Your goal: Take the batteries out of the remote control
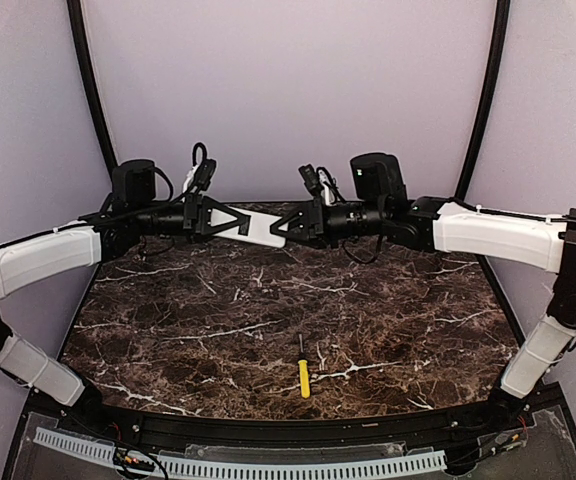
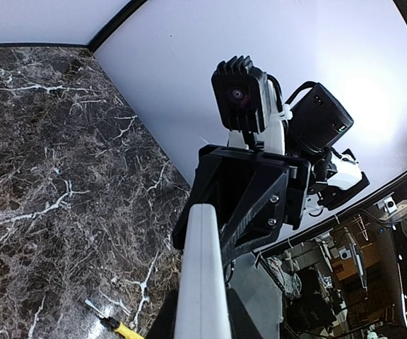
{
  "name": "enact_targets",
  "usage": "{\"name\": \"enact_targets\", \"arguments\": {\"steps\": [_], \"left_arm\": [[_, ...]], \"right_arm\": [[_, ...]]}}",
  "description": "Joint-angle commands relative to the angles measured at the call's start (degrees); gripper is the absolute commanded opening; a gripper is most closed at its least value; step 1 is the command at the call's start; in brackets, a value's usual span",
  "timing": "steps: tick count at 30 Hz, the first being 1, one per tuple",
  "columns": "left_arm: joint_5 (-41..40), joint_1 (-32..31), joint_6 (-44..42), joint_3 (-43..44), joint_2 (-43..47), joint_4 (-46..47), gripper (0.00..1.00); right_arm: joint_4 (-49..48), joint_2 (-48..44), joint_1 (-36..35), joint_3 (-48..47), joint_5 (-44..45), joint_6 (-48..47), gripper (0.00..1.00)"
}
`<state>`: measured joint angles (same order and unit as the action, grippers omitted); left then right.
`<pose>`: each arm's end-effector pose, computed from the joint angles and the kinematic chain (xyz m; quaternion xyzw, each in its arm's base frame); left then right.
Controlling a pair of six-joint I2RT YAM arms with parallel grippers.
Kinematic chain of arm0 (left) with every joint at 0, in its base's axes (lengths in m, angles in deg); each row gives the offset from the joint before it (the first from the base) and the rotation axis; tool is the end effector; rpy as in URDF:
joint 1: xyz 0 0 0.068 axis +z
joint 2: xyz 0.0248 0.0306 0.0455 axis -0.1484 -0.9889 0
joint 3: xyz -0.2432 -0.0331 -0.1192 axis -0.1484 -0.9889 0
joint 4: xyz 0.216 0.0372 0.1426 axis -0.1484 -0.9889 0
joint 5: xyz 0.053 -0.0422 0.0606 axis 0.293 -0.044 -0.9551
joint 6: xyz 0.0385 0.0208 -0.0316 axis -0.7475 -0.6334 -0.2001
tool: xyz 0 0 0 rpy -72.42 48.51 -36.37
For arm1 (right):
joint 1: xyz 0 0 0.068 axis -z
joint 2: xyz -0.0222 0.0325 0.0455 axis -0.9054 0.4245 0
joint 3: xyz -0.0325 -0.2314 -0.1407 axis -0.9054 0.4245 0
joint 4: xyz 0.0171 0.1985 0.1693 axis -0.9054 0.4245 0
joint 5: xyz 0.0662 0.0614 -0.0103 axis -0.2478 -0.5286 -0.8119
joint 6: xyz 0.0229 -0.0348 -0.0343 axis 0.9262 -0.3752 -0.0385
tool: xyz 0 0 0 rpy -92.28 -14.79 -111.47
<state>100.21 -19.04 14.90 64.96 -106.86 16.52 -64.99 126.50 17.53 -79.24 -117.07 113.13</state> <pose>0.2697 -0.1727 0.3271 0.2026 0.7085 -0.6107 0.2900 0.2511 0.2995 0.3219 -0.1792 0.7749 0.5557 0.2421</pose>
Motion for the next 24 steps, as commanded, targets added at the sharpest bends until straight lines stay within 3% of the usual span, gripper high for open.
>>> {"name": "enact_targets", "arguments": {"steps": [1, 4, 6, 12, 14, 19, 24], "left_arm": [[-0.35, -0.64, 1.14, -0.5, 1.78, 1.32, 0.0], [0.39, -0.64, 2.17, -0.83, 1.84, 3.19, 0.0], [1.42, -0.64, 4.24, -1.51, 1.55, 6.36, 0.0], [3.93, -0.64, 11.5, -3.06, 0.29, 15.23, 0.0], [4.11, -0.64, 11.96, -3.1, 0.16, 15.81, 0.0], [4.61, -0.64, 14.35, -3.76, -0.52, 19.46, 0.0], [4.68, -0.93, 16.45, -4.57, -1.66, 21.96, 0.0]], "right_arm": [[-1.38, -0.28, -1.36, 0.7, -1.16, -2.81, 0.08], [-3.43, -1.35, -1.2, 2.81, -4.09, -4.08, 0.05], [-9.32, -2.03, -0.72, 5.33, -8.01, -3.35, 0.09], [-25.09, -0.53, 0.74, 10.38, -16.73, 2.41, 0.57], [-28.14, 0.32, 0.9, 10.57, -17.51, 3.55, 0.65], [-36.22, 3.62, 1.03, 9.48, -19.29, 8.16, 0.69], [-41.58, 6.93, 1.12, 6.62, -19.89, 11.15, 0.64]]}}
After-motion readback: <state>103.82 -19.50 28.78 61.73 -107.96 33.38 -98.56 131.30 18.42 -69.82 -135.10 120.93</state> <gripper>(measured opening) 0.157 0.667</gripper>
